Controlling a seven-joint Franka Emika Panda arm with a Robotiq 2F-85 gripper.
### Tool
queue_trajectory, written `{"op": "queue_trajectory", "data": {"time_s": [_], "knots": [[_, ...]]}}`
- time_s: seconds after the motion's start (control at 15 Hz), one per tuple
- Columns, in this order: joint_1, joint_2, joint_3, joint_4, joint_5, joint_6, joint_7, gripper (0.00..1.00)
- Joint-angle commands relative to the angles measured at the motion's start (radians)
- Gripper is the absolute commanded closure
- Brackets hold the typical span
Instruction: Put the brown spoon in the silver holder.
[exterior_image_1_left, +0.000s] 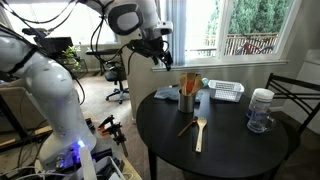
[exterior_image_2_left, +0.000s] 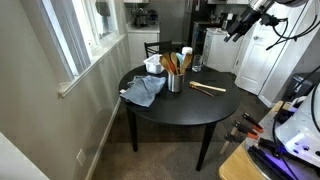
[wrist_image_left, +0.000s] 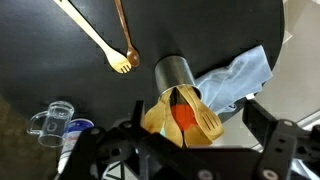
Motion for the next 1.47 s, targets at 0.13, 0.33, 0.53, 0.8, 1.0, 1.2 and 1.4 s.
{"op": "queue_trajectory", "data": {"time_s": [0.13,0.33,0.53,0.8,1.0,1.2,1.4], "knots": [[0.151,0.222,-0.083,0.049,0.245,0.152,-0.118,0.0],[0.189,0.323,-0.101,0.059,0.348,0.176,-0.197,0.0],[0.237,0.377,-0.147,0.079,0.391,0.136,-0.287,0.0],[0.229,0.375,-0.137,0.069,0.357,0.15,-0.24,0.0],[0.23,0.376,-0.137,0.072,0.357,0.149,-0.24,0.0],[0.23,0.399,-0.138,0.071,0.356,0.183,-0.247,0.0],[0.247,0.472,-0.148,0.079,0.389,0.248,-0.271,0.0]]}}
